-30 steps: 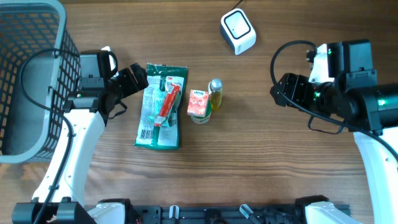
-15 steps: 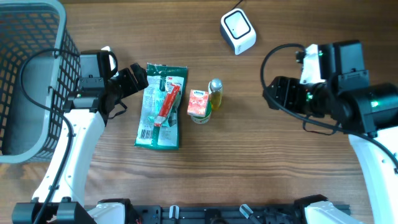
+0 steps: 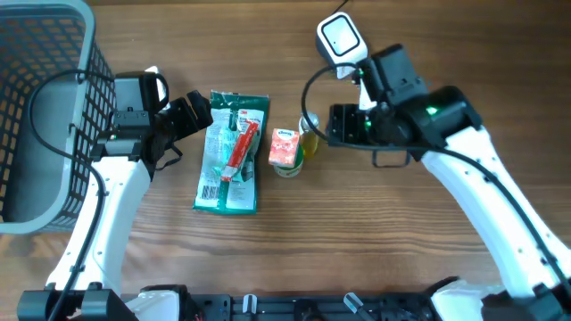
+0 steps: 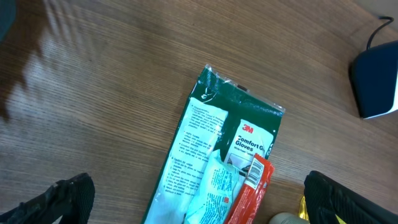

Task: Scan the item barcode
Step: 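Swing the right gripper in toward the Vim bottle, then close the right gripper on the Vim bottle and lift it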

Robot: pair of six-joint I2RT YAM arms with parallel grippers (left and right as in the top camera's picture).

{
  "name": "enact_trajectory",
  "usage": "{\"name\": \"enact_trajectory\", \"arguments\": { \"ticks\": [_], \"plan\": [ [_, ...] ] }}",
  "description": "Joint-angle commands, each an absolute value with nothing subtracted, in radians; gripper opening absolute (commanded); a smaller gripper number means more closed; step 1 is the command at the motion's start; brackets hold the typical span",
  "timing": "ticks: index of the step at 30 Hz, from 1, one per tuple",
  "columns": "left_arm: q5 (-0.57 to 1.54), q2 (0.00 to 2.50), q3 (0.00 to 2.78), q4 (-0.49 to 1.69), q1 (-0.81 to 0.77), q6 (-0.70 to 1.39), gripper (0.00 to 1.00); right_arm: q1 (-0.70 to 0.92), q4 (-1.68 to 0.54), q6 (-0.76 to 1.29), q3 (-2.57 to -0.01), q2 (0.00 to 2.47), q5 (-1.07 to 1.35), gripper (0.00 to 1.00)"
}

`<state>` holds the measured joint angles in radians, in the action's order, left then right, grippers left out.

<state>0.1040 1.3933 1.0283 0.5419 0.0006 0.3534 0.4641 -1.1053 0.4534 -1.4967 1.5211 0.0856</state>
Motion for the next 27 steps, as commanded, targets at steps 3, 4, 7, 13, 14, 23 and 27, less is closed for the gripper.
{"name": "enact_trajectory", "arguments": {
  "ticks": [3,4,7,13,14,23,27],
  "plan": [
    [0.115,1.380,1.046,0.539,0.005,0.348,1.00,0.467,-1.005,0.453,-1.496,1.588,0.046,0.84],
    [0.115,1.380,1.046,0.539,0.005,0.348,1.00,0.468,-0.979,0.436,-1.496,1.588,0.053,0.85],
    [0.115,1.380,1.046,0.539,0.005,0.348,1.00,0.468,-0.940,0.402,-1.496,1.588,0.084,0.85],
    [0.115,1.380,1.046,0.539,0.005,0.348,1.00,0.473,-0.900,0.366,-1.496,1.639,0.113,0.85],
    [0.115,1.380,1.046,0.539,0.005,0.348,1.00,0.477,-0.894,0.366,-1.496,1.652,0.113,0.84],
    [0.115,1.380,1.046,0.539,0.005,0.348,1.00,0.568,-0.824,0.367,-1.496,1.769,-0.017,0.85],
    [0.115,1.380,1.046,0.539,0.005,0.348,1.00,0.576,-0.818,0.371,-1.485,1.802,-0.022,0.84]
  ]
}}
